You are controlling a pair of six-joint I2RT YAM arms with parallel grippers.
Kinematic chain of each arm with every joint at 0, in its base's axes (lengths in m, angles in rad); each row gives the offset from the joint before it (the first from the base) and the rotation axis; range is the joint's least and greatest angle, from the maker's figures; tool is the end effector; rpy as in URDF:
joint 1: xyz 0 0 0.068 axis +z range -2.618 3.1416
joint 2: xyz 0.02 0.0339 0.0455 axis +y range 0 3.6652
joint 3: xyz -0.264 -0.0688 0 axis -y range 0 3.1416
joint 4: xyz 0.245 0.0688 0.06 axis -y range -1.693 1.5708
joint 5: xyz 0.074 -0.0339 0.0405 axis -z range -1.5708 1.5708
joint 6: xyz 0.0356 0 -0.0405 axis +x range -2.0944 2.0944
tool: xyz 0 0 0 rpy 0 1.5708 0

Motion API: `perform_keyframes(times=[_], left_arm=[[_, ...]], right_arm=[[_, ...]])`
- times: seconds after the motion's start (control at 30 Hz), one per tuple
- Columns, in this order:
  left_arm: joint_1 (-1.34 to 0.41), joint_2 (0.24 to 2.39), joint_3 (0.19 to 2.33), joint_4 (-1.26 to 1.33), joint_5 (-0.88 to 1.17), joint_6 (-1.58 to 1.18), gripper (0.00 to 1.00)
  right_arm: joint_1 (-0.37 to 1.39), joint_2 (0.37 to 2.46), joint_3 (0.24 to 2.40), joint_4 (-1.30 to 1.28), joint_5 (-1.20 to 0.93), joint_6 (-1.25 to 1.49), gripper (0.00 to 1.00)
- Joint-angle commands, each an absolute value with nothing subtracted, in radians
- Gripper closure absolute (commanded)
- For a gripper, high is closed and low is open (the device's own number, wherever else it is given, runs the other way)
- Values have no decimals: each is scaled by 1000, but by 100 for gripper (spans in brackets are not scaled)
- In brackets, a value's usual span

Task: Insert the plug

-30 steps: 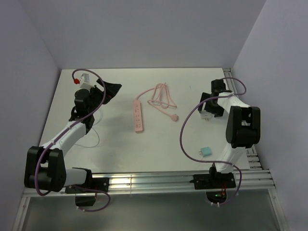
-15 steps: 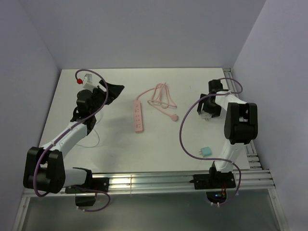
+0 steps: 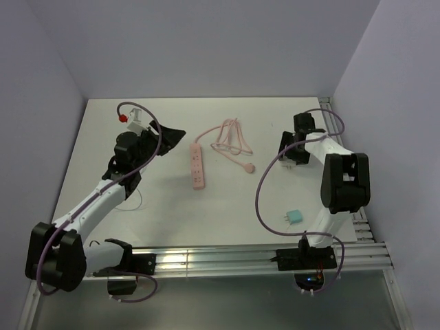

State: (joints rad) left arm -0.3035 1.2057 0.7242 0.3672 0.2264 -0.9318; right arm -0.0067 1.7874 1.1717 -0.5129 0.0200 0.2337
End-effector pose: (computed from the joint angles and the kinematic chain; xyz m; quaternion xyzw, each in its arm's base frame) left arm 0.2635 -0.0909 0.2874 -0.1576 0.7285 -0.4517 0.4903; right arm 0.3583 -0.0031 0.1798 0.1192 0.9683 0.0151 0.2190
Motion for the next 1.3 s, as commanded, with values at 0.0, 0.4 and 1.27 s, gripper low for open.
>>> perform_keyframes(times=[0.0, 0.4, 1.27], left_arm=[[-366, 1118, 766, 331, 200, -876, 42], [-701, 901, 635, 324, 144, -707, 43], [-1284, 1184, 790, 436, -474, -523, 20]], right_arm=[[28, 1643, 1111, -437, -60, 285, 100], [182, 874, 756, -216, -291, 750, 100], [635, 597, 609, -130, -57, 1384, 100]])
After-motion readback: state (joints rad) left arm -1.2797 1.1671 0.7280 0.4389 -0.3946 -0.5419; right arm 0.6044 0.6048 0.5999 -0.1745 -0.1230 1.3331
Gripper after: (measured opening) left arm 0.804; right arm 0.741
